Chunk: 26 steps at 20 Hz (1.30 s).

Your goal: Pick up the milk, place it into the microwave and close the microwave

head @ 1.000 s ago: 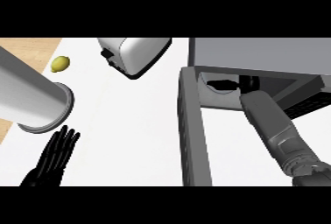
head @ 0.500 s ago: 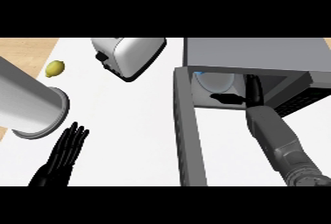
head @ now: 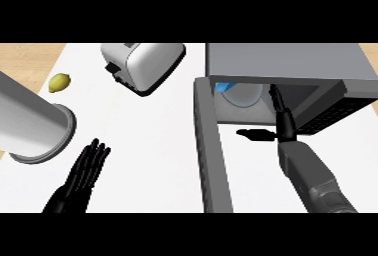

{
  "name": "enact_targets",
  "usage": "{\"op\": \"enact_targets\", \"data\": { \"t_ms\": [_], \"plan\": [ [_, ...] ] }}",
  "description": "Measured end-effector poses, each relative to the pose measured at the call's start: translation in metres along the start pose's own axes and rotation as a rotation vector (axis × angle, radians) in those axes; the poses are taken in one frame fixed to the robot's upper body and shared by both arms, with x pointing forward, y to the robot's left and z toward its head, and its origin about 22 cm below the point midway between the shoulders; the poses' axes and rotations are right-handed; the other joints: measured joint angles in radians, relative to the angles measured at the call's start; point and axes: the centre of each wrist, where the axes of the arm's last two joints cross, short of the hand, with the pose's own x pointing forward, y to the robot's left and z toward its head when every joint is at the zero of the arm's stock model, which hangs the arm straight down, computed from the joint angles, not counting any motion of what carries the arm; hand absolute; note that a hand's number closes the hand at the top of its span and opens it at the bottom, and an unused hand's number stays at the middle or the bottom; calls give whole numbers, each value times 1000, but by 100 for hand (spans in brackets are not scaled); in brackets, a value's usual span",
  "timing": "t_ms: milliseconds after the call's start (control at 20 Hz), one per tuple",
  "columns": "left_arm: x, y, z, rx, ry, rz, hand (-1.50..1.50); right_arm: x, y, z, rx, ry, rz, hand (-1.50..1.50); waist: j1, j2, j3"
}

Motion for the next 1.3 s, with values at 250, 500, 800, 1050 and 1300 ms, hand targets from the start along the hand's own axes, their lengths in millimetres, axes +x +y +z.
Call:
{"op": "enact_targets", "data": {
  "t_ms": [250, 500, 800, 1050, 1300],
  "plan": [
    [-1, -2, -2, -1, 0, -5, -150, -18, -5, 31, 19, 19, -77, -150, -19, -6, 0],
    [-5, -5, -1, -32, 17, 39, -150, -33, -9, 63, 17, 31, -219, -150, -38, -10, 0],
    [-7, -7, -7, -123, 75, 15, 150, -41, -23, 89, 22, 29, -326, -150, -55, -14, -1],
    [-18, -16, -17, -196, 117, -60, 150, -38, -37, 105, 15, -6, -348, -150, -65, -16, -1],
    [-27, -26, -12, -329, 149, -156, 150, -31, -59, 124, 0, -40, -356, -150, -69, -18, -2]
  ]
}}
